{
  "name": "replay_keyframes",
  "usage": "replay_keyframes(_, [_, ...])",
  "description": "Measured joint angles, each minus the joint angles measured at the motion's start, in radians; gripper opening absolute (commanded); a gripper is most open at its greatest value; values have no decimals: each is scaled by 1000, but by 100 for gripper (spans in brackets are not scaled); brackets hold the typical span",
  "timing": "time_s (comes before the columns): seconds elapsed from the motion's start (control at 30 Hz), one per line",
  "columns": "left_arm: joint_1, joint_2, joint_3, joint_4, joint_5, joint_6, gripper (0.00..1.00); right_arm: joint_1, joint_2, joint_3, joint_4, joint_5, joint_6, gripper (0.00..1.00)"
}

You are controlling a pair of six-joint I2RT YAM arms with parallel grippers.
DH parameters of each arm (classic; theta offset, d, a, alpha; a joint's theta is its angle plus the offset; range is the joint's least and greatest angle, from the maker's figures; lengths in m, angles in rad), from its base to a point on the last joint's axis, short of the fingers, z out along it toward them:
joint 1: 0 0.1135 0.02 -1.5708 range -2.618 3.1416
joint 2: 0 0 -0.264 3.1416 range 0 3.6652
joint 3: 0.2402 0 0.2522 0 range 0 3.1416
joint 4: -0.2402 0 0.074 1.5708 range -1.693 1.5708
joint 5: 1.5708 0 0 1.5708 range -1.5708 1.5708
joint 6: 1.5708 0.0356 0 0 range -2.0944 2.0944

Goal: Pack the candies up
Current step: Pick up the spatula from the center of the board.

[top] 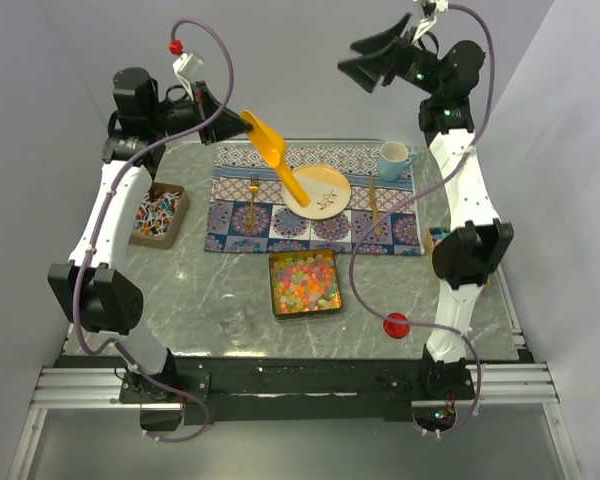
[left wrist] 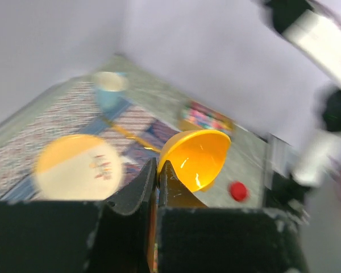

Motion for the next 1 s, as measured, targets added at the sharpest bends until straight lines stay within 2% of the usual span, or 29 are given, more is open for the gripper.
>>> replay_keyframes(0.13, [27,-15,63,-148,-240,22,1,123,-229,-333,-39,424,-446,100])
replay_keyframes(0.27, [66,-49,37,-230,-483,-58,1,295,-469,-766,81,563,-787,100])
replay_keyframes(0.33, [84,-83,-34,-234,-567,-130,1,350,-573,-937,87,561,-864,100])
replay_keyframes(0.37, [90,-103,-76,-238,-593,-166,1,359,-603,-972,71,556,-890,100])
replay_keyframes(0.53, [107,-179,-265,-229,-618,-360,1,427,-730,-1001,-41,642,-959,100])
replay_keyframes(0.7, [129,-218,-418,-198,-578,-534,1,542,-822,-1017,-134,635,-1112,90])
replay_keyframes(0.73, [135,-220,-446,-188,-568,-573,1,557,-827,-1015,-167,629,-1132,85])
replay_keyframes(1.0, [146,-220,-560,-142,-518,-747,1,597,-743,-1022,-418,665,-1281,75])
